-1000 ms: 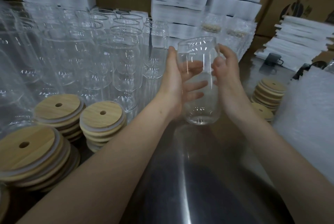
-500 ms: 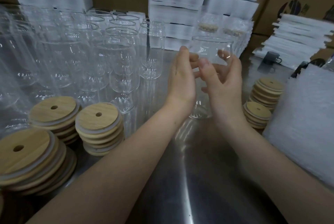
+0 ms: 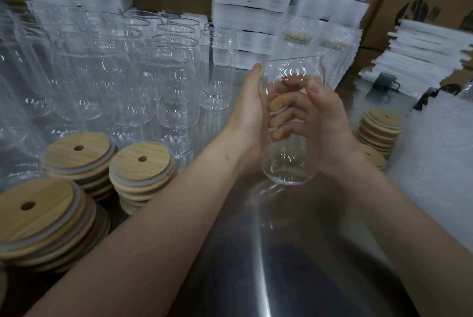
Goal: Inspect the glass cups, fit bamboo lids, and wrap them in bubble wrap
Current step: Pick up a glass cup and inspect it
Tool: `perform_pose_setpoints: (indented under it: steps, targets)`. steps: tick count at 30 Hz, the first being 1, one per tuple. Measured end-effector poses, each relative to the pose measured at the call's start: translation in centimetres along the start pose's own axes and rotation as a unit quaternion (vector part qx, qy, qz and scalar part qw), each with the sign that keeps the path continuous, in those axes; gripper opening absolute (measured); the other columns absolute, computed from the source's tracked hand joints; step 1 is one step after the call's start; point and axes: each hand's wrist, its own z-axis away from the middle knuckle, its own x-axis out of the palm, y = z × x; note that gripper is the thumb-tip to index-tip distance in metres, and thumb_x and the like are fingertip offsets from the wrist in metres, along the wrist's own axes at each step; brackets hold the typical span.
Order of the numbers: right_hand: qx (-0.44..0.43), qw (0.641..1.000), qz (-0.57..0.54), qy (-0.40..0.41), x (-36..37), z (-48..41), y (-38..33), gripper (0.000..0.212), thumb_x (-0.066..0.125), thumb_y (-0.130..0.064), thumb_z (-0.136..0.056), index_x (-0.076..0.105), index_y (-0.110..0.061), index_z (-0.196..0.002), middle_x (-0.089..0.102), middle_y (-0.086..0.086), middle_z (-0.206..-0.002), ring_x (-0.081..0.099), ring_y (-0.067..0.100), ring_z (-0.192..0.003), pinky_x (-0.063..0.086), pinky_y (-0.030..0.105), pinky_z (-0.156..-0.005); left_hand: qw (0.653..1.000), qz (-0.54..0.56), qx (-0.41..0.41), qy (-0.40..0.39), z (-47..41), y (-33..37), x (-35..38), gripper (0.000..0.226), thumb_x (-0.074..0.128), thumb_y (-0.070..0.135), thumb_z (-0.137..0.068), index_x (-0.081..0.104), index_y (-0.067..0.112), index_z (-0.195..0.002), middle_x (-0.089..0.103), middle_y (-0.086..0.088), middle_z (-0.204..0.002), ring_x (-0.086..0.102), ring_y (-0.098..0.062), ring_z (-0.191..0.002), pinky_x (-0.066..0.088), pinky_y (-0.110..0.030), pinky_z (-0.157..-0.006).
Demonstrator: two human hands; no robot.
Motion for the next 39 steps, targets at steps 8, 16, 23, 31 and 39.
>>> perform_pose_setpoints:
  steps: [8,16,23,31,39]
  targets:
    - [0.002,0.996,0.011,-0.087,-0.6,-0.2,0.1,0.086,0.078,-0.073,-0.049,0.056,-0.013,-0.108,0.064,0.008,-0.081,0.060,0.022,-0.066,0.052,0.037,-0.060,0.993,0.067,-0.089,-0.026,0.2,-0.2,-0.5,0.065,0.027,0.056,-0.099,0.067,0.015,-0.067,0.015,-0.001,-0.063,0.002,-0.022,-0.068,0.012,-0.031,-0.060]
    - [0.002,0.999,-0.030,-0.012,-0.5,-0.1,0.7,0.076,0.070,-0.069,-0.064,0.054,-0.013,-0.114,0.069,0.007,-0.082,0.064,0.021,-0.068,0.054,0.034,-0.057,0.997,0.065,-0.004,0.036,-0.7,-0.6,-1.0,0.057,0.031,0.058,-0.100,0.065,0.013,-0.100,0.071,-0.006,-0.089,0.068,-0.022,-0.077,0.053,-0.033,-0.069]
    - [0.036,0.994,-0.019,0.105,-0.8,-0.2,1.2,0.058,0.037,-0.058,-0.081,0.061,-0.016,-0.112,0.069,0.006,-0.108,0.063,0.021,-0.097,0.053,0.040,-0.087,0.997,-0.076,-0.001,-0.001,0.0,-1.3,-0.6,0.050,0.029,0.075,-0.090,0.058,0.043,-0.115,0.068,0.009,-0.114,0.062,-0.025,-0.112,0.044,-0.049,-0.095]
    - [-0.014,0.992,0.075,0.101,-0.4,-0.1,1.3,0.061,0.046,-0.056,-0.091,0.036,-0.033,-0.147,0.055,-0.001,-0.138,0.066,0.003,-0.108,0.058,0.028,-0.082,0.996,-0.066,0.007,0.063,-0.2,-1.8,-0.8,0.077,0.019,0.075,-0.092,0.064,0.016,-0.113,0.075,-0.016,-0.096,0.071,-0.035,-0.080,0.058,-0.045,-0.069]
    - [-0.039,0.988,0.076,0.132,0.7,0.5,1.5,0.077,0.077,-0.037,-0.069,0.039,-0.030,-0.136,0.051,0.000,-0.123,0.058,0.012,-0.113,0.052,0.019,-0.079,0.978,-0.124,0.077,0.152,-0.9,-1.8,-0.6,0.054,0.024,0.048,-0.105,0.070,0.022,-0.096,0.076,0.000,-0.076,0.068,-0.015,-0.054,0.049,-0.029,-0.061]
